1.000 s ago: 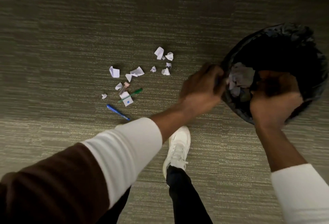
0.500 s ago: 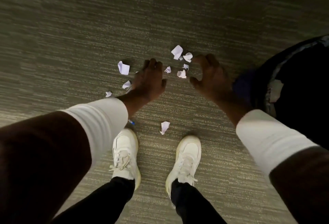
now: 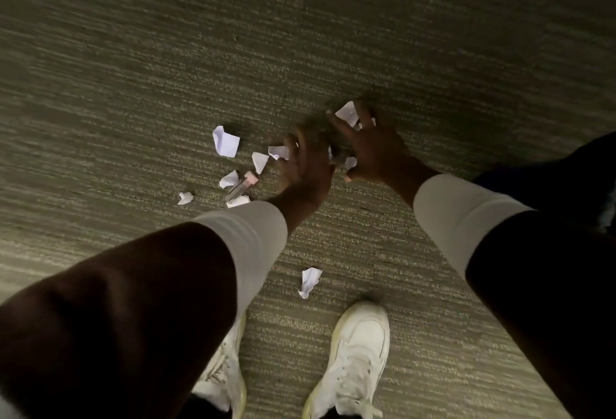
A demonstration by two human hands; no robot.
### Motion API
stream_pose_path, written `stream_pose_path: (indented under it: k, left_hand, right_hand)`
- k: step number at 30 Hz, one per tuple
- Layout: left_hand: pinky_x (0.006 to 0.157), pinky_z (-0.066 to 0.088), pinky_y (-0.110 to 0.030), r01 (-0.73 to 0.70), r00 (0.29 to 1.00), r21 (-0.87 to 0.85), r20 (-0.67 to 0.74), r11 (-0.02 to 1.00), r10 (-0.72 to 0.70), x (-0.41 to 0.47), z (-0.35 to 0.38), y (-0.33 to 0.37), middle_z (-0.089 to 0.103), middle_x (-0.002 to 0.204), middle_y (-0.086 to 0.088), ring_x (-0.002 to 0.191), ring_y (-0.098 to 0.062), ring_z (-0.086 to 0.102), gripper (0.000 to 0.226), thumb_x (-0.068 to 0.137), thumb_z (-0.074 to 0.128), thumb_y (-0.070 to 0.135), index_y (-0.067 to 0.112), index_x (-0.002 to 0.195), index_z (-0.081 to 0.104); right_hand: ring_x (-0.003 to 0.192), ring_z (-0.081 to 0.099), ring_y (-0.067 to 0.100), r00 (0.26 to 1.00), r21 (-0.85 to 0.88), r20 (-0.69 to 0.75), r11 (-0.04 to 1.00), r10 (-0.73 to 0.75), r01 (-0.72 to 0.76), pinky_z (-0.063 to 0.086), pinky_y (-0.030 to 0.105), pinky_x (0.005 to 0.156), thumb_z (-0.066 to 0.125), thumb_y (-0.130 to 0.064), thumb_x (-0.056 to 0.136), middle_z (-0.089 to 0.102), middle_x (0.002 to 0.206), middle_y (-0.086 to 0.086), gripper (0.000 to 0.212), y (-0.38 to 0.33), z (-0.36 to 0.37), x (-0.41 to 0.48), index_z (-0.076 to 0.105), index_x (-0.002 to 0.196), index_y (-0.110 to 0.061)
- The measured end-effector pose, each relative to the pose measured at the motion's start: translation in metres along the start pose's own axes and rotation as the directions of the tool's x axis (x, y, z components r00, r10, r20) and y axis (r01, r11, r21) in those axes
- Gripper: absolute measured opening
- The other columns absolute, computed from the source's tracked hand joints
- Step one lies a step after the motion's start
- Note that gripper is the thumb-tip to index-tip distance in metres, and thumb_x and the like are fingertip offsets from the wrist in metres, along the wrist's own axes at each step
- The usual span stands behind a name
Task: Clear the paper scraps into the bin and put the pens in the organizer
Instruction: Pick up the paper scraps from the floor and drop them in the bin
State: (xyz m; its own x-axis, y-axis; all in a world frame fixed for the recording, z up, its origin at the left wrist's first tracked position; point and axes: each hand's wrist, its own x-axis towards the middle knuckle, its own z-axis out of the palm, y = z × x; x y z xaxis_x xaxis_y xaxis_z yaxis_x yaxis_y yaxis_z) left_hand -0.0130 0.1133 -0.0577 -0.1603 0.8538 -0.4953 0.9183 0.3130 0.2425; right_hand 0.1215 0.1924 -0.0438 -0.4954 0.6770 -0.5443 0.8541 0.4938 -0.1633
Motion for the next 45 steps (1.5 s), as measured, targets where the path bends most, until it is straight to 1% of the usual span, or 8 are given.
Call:
stream_pose_path:
  k: [3,8,14,23,32,38,41,45]
  left_hand:
    - [0.106,0.051,-0.056,-0.041,0.998,0.042,-0.035,0.998,0.042,-0.002,0.004,0.007,0.039,0.156,-0.017,0.143,-0.041,0.039,0.039,0.105,0.053,0.019,0.013,0.144,0.058]
    - [0.104,0.052,-0.055,-0.128,0.99,0.071,-0.047,0.989,0.131,-0.005,0.008,-0.003,0.05,0.143,-0.021,0.14,-0.044,0.042,0.037,0.102,0.046,0.005,0.003,0.131,0.068]
    - [0.107,0.047,-0.044,-0.161,0.985,0.023,-0.051,0.987,0.162,-0.005,0.004,-0.014,0.064,0.134,-0.019,0.132,-0.037,0.052,0.037,0.098,0.047,-0.001,0.002,0.125,0.072]
    - [0.094,0.049,-0.045,-0.192,0.978,-0.055,-0.096,0.98,0.187,-0.056,-0.036,-0.001,0.068,0.118,-0.018,0.117,-0.036,0.059,0.019,0.095,0.057,0.0,0.003,0.107,0.072]
    - [0.084,0.056,-0.043,-0.204,0.964,-0.411,-0.24,0.889,0.111,-0.136,-0.129,0.093,0.078,0.098,-0.016,0.094,-0.034,0.073,0.008,0.089,0.076,0.013,0.006,0.089,0.08]
    - [0.082,0.059,-0.038,-0.195,0.976,-0.601,-0.193,0.775,0.096,-0.179,-0.166,0.182,0.081,0.091,-0.011,0.086,-0.028,0.077,0.007,0.086,0.08,0.015,0.009,0.085,0.081]
    - [0.075,0.057,-0.032,-0.197,0.98,-0.659,-0.152,0.726,0.128,-0.198,-0.168,0.225,0.082,0.086,-0.008,0.081,-0.026,0.077,0.006,0.082,0.083,0.015,0.01,0.082,0.08]
    - [0.079,0.058,-0.038,-0.231,0.969,-0.682,-0.1,0.694,0.224,-0.212,-0.157,0.266,0.08,0.093,-0.013,0.088,-0.031,0.075,0.005,0.088,0.078,0.009,0.004,0.09,0.077]
  right_hand:
    - [0.148,0.032,0.048,0.998,-0.055,-0.062,0.998,0.001,-0.005,0.051,0.057,0.108,0.083,-0.029,0.085,0.009,0.171,0.015,0.097,-0.004,0.007,-0.003,0.026,0.163,-0.032]
    - [0.128,0.054,0.046,0.985,0.061,-0.162,0.997,0.061,-0.051,0.052,0.054,0.098,0.052,-0.013,0.104,0.048,0.147,0.022,0.042,-0.01,0.021,-0.018,0.054,0.146,-0.012]
    - [0.125,0.059,0.042,0.975,0.033,-0.194,0.994,0.108,-0.104,0.057,0.05,0.099,0.055,-0.006,0.103,0.053,0.145,0.023,0.036,-0.013,0.028,-0.032,0.064,0.137,-0.008]
    - [0.109,0.07,0.023,0.923,0.419,-0.257,0.893,0.288,-0.163,0.054,0.032,0.095,0.06,-0.003,0.098,0.073,0.121,0.008,0.027,-0.013,-0.011,-0.105,0.079,0.113,-0.017]
    - [0.095,0.075,0.027,0.662,0.647,-0.432,0.722,0.613,-0.246,0.057,0.035,0.085,0.071,-0.013,0.086,0.079,0.103,0.009,0.017,-0.018,-0.095,-0.222,0.081,0.099,-0.017]
    - [0.091,0.077,0.015,0.452,0.822,-0.355,0.503,0.818,-0.265,0.06,0.029,0.085,0.074,-0.023,0.083,0.082,0.097,-0.001,0.015,0.01,-0.133,-0.302,0.078,0.097,-0.019]
    - [0.096,0.077,0.031,0.341,0.829,-0.273,0.4,0.9,-0.391,0.058,0.037,0.081,0.075,-0.04,0.085,0.081,0.099,0.012,0.031,0.032,-0.136,-0.333,0.077,0.102,-0.013]
    - [0.115,0.069,0.042,0.306,0.815,-0.062,0.226,0.95,-0.534,0.053,0.041,0.092,0.068,-0.039,0.092,0.076,0.117,0.022,0.041,0.066,-0.127,-0.355,0.074,0.118,-0.009]
